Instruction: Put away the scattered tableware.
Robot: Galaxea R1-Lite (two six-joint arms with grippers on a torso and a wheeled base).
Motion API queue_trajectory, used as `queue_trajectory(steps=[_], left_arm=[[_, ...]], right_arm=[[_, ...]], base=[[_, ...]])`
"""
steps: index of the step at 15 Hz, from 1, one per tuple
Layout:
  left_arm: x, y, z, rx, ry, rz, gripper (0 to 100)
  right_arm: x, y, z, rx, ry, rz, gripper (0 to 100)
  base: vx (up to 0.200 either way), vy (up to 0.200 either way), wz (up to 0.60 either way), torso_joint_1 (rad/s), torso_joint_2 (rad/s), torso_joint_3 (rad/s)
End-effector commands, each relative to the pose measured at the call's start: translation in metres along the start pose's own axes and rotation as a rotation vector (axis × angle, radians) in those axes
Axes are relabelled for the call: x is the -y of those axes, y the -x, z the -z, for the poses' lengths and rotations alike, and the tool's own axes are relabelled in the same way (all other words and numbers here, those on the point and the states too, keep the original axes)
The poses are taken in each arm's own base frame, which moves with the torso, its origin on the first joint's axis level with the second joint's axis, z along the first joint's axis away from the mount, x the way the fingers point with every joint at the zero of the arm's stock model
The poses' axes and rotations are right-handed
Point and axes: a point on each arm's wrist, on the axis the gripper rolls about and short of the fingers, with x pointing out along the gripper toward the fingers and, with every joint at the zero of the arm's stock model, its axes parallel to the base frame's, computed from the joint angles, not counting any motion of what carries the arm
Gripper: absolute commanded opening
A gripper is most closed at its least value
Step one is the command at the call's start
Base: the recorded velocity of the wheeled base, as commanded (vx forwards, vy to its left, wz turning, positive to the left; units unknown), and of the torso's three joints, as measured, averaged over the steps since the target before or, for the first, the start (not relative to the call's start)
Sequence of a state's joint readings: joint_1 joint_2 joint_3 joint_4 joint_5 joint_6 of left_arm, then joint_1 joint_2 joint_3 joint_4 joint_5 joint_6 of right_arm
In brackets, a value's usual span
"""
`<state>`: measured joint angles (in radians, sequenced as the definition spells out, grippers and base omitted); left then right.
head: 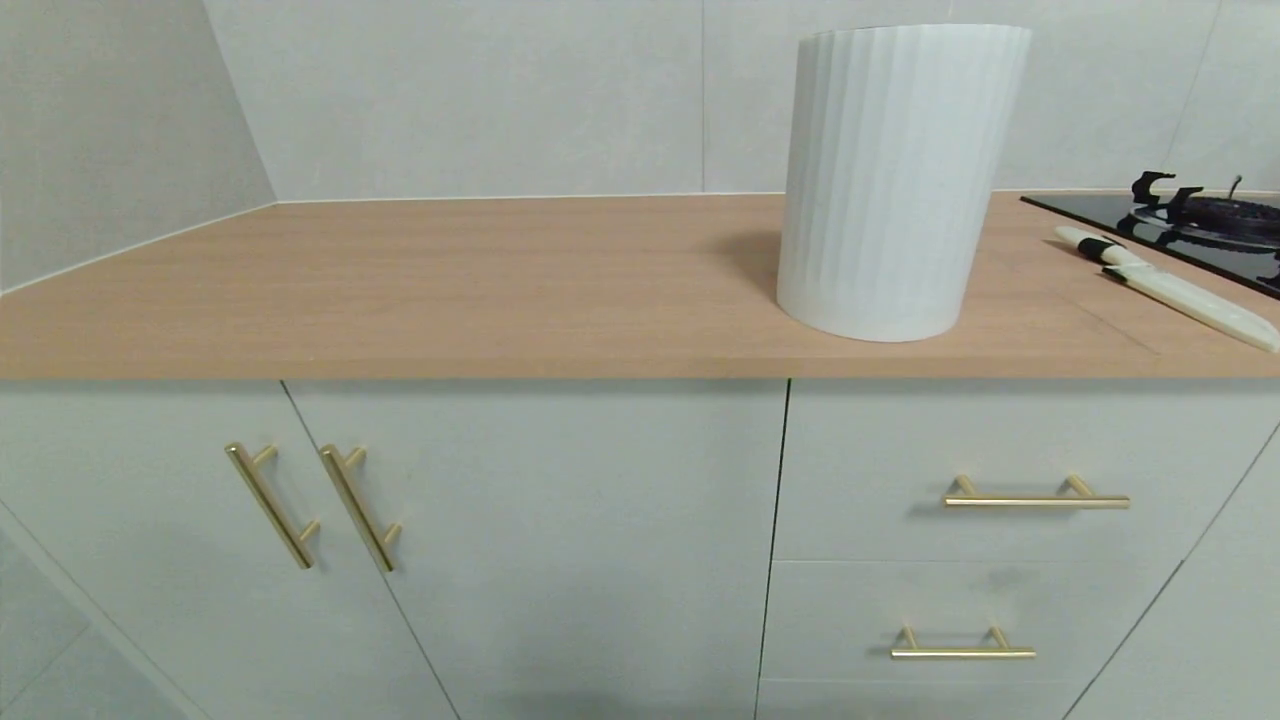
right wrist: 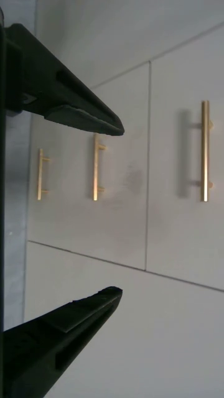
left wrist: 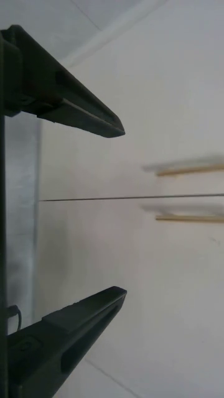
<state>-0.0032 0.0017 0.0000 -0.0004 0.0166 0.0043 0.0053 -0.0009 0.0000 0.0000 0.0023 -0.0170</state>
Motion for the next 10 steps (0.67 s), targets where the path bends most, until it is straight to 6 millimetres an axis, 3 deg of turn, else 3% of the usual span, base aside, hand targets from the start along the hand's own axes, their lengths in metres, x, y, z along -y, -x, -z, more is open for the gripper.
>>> queue_trajectory(steps=[1, 9, 10], left_arm=[[0.0000, -0.0001, -0.0001, 0.000, -0.002, 0.000, 100], [0.0000, -0.0001, -0.0001, 0.000, 0.000, 0.000, 100], [0.0000, -0.0001, -0.0001, 0.000, 0.000, 0.000, 100]], right_arm=[[0.0000, -0.0002, -0.0001, -0.002, 0.000, 0.000, 100], [0.0000, -0.0001, 0.0000, -0.001, 0.000, -0.002, 100], [0.0000, -0.0001, 0.0000, -0.001, 0.000, 0.002, 100]], base=[[0.000, 0.000, 0.00, 0.000, 0.00, 0.000], [0.000, 0.000, 0.00, 0.000, 0.00, 0.000], [0.000, -0.200, 0.00, 0.002, 0.00, -0.002]])
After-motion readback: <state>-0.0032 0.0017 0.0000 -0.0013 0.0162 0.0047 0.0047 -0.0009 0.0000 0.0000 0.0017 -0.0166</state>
